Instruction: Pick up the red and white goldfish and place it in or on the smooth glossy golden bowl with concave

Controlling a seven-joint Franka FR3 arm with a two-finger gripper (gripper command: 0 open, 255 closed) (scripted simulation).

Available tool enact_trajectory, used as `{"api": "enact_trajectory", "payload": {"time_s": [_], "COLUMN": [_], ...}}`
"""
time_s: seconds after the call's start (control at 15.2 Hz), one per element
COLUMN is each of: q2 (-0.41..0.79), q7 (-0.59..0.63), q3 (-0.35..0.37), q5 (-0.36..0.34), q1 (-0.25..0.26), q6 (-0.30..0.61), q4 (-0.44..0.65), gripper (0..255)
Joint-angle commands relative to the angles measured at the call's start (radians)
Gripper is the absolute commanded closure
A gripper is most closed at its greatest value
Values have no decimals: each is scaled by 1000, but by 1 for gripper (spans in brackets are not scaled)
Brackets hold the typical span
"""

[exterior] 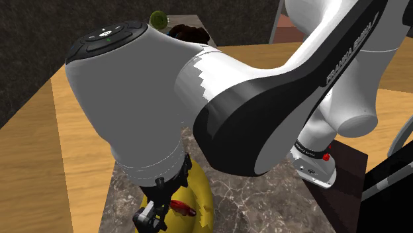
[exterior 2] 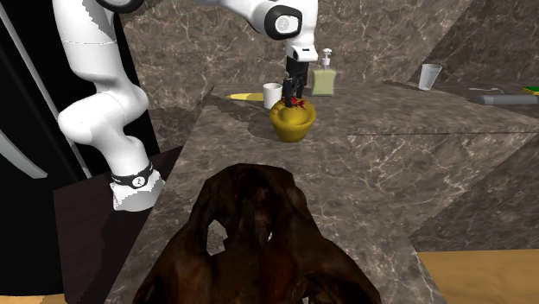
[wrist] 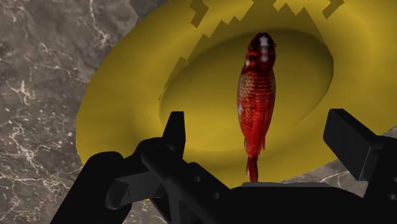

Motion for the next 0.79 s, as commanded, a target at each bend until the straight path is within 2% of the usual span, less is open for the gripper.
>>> {"api": "enact_trajectory", "payload": {"time_s": [0.0, 0.2, 0.73], "q2": [-10, -28, -28], "q7": [-4, -13, -13], "q3": [1, 1, 1], "q5": [6, 18, 18], "q1": [-2, -6, -6], "q6": [-32, -122, -122], "q4": [24, 99, 99], "gripper": [0, 0, 0]}}
